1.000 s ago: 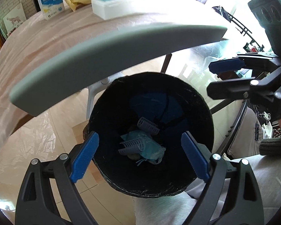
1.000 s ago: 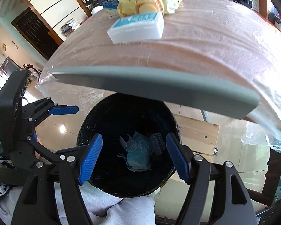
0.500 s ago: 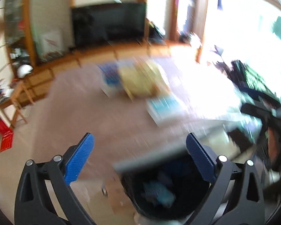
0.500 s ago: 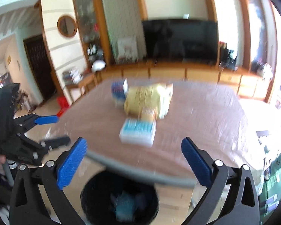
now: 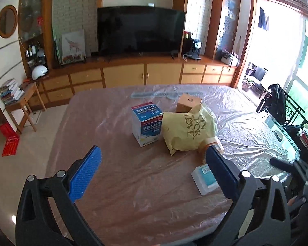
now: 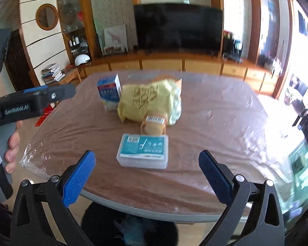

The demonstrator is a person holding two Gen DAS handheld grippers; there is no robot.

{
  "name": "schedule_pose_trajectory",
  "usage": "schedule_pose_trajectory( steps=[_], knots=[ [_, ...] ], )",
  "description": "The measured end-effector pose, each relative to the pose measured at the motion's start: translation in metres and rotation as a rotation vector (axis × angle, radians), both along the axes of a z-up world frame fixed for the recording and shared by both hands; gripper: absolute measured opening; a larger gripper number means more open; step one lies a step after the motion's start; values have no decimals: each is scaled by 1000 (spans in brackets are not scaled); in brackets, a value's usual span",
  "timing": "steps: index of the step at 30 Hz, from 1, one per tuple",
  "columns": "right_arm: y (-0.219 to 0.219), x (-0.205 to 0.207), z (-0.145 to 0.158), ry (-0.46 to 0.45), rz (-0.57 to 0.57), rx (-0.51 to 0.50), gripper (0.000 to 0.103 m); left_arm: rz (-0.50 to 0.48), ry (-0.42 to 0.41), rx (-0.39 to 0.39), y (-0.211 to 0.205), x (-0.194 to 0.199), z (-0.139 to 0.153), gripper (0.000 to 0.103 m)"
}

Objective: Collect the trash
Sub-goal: 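Move both open tools back over the table, then grasp the white dental floss box with the right tool while the left tool grasps the Naproxen box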

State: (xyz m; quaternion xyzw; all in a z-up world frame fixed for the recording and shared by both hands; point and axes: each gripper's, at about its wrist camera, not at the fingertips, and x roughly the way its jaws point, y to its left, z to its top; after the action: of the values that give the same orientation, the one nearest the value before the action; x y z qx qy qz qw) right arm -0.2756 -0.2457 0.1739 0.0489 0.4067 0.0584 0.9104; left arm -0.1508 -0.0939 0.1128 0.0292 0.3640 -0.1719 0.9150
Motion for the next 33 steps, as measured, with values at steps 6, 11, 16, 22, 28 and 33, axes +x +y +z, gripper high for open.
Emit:
schedule_pose_trajectory(
  steps=[6, 11, 16, 22, 28, 33],
  knots=[
    [0, 22, -24, 76, -63, 60, 99, 28, 67, 21, -14, 44, -23, 101],
    [1, 41, -40, 121, -98, 99, 91, 65, 133, -21, -20, 80, -38, 101],
    [2, 47, -49, 135, -110, 108, 83, 66, 152, 12, -28, 95, -52, 88],
    [9, 45, -53, 141, -106, 99, 81, 111, 186, -13, -10, 107, -63, 80],
    [15, 52, -58, 147, -90, 86, 82, 109, 200, 2, -7, 118, -68, 80],
    [21, 50, -56, 134, -68, 87, 91, 108, 225, 12, -10, 126, -72, 80]
  ],
)
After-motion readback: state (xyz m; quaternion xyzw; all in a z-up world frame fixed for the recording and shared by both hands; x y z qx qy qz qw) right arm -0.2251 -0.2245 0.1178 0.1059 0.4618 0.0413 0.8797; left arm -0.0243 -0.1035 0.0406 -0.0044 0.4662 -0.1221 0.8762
